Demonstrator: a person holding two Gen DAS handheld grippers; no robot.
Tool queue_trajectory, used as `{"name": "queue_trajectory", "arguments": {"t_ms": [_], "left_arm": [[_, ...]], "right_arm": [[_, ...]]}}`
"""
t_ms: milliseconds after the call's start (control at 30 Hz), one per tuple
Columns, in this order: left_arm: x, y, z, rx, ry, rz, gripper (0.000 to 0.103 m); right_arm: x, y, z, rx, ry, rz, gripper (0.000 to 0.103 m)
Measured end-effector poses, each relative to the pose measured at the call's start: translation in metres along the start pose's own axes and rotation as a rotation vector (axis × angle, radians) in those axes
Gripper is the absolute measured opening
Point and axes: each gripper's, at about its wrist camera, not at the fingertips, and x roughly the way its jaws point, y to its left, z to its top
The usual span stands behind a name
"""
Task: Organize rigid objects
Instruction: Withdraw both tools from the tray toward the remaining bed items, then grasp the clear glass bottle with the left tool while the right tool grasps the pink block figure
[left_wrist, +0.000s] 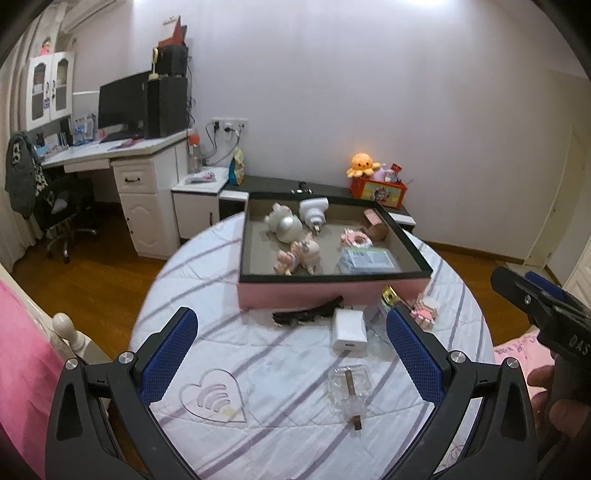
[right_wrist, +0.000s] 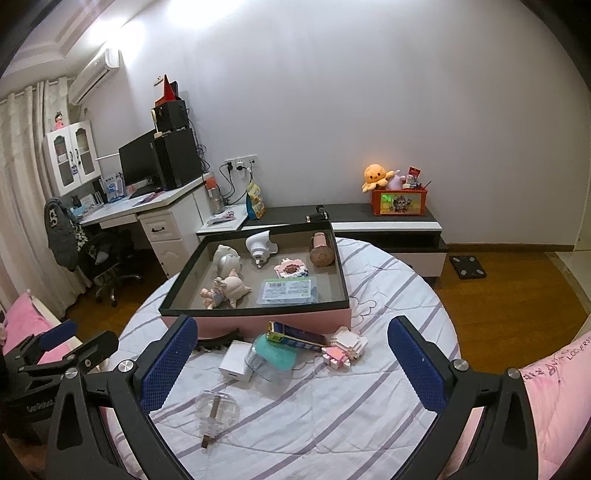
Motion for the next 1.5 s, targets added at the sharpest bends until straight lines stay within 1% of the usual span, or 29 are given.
{"name": "queue_trajectory", "arguments": {"t_ms": [167,300,400,700,833,900,933,1033,1067,1200,1433,1500], "left_arm": [[0.022,-0.011,-0.020,0.027,0.071,-0.012,0.103],[0.045,-0.019,-0.042,0.025,0.152,-0.036,0.103],[0.061,-0.027,-0.056,0.037,0.204,-0.041,0.103],[0.105,-0.040,-0.080,0.051,0.310,-0.052,0.102],[0.114,-0.042,-0.079,0.063,0.301,-0.042,0.098],[0.115,-0.043,-0.077,0.080,0.289,-0.043,0.086],[0.116,-0.044,-0.076,0.090,0.286,-0.042,0.082],[0.118,-0.043,-0.072,0.103,0.276,-0.046,0.063],[0.119,-0.042,-0.071,0.100,0.275,-0.050,0.055],[0.119,-0.037,-0.068,0.087,0.277,-0.074,0.055],[0.119,-0.036,-0.064,0.081,0.275,-0.084,0.054],[0.120,-0.034,-0.062,0.077,0.272,-0.082,0.055]], "right_arm": [[0.016,-0.014,-0.008,0.016,0.046,-0.023,0.103],[0.031,-0.026,-0.019,0.032,0.093,-0.042,0.103],[0.042,-0.035,-0.027,0.043,0.130,-0.054,0.103],[0.076,-0.052,-0.048,0.051,0.233,-0.071,0.103],[0.089,-0.057,-0.054,0.050,0.269,-0.084,0.103],[0.098,-0.059,-0.056,0.048,0.287,-0.096,0.103],[0.102,-0.061,-0.057,0.050,0.293,-0.097,0.103],[0.112,-0.063,-0.058,0.048,0.307,-0.100,0.103],[0.115,-0.063,-0.057,0.045,0.310,-0.100,0.103],[0.128,-0.062,-0.054,0.024,0.316,-0.101,0.103],[0.155,-0.062,-0.050,-0.004,0.336,-0.103,0.102],[0.160,-0.061,-0.052,-0.015,0.344,-0.107,0.094]]}}
